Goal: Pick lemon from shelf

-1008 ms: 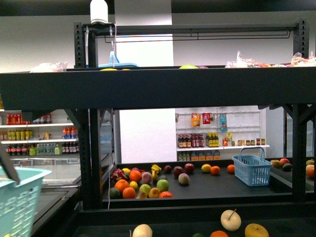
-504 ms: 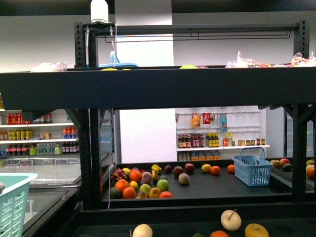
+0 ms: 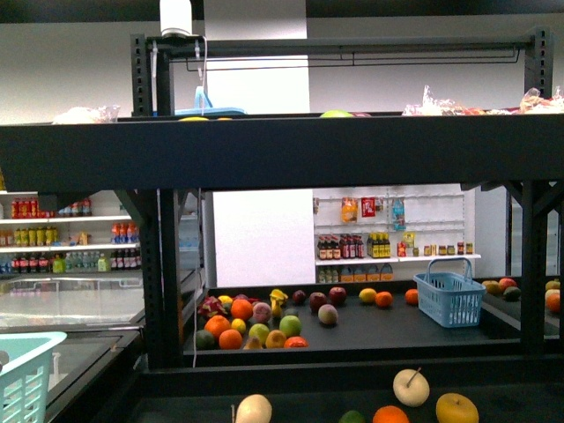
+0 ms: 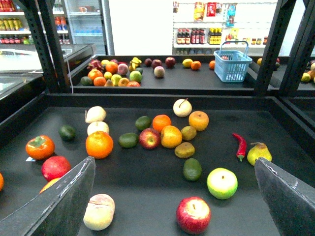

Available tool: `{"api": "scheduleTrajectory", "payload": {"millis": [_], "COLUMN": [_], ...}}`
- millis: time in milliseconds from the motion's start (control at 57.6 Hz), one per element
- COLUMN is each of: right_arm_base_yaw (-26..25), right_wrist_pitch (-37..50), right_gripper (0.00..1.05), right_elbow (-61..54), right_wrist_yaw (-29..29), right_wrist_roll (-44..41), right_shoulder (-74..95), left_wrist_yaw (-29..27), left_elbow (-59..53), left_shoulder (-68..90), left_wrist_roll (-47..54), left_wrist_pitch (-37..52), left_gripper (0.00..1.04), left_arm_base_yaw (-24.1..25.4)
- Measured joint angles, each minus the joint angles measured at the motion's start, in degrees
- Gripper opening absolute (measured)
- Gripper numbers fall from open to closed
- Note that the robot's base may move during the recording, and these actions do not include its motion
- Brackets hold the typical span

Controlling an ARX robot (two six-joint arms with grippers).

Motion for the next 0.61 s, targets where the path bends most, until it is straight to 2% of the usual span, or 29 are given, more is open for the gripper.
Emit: {"api": "scheduleTrajectory", "payload": {"millis": [608], "right_arm_base_yaw": [0.00], "right_wrist_pitch": [0.00], "right_gripper": [0.97], "right_elbow": [0.00], "right_wrist_yaw": [0.00], "right_wrist_roll": [0.00], "right_shoulder": [0.00], "left_wrist_yaw": [3.89], "left_elbow": [0.00], "left_shoulder": [0.17], "left_wrist_roll": [-1.36], "left_wrist_pitch": [0.09], "left_gripper": [0.12], "left_arm_base_yaw": [2.62]}}
